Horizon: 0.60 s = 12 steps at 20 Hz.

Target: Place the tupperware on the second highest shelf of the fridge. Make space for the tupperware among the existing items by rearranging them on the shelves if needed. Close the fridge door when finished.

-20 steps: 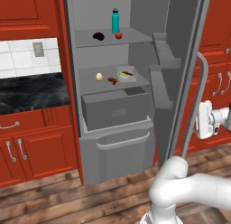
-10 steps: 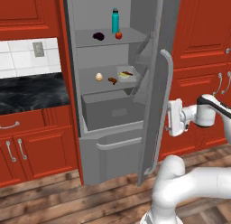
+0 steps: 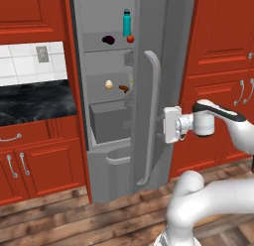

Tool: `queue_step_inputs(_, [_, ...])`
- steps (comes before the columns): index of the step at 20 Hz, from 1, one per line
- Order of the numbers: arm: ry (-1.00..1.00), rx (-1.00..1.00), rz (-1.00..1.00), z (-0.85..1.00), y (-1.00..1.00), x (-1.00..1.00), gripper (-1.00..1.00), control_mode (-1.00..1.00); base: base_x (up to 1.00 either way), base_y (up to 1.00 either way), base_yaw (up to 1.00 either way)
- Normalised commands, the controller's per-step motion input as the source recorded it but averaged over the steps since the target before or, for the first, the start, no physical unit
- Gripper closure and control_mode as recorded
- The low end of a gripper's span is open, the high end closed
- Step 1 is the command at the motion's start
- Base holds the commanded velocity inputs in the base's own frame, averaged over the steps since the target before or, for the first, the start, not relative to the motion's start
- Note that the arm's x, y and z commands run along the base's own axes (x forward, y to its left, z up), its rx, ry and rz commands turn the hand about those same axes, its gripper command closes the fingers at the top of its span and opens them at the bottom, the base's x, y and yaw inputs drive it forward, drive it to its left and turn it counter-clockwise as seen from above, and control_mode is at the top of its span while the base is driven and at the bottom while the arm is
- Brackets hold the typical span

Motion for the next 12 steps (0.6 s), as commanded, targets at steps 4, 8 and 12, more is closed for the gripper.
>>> queue_step_inputs(4, [-0.26,-0.21,-0.71,0.03,0.88,0.40,-1.00,-1.00,0.00,0.00,0.00])
queue_step_inputs(8, [-0.18,-0.24,-0.76,0.05,0.77,0.41,-1.00,-1.00,0.00,0.00,0.00])
queue_step_inputs(12, [-0.03,-0.24,-0.71,0.31,0.73,0.50,-1.00,-1.00,0.00,0.00,0.00])
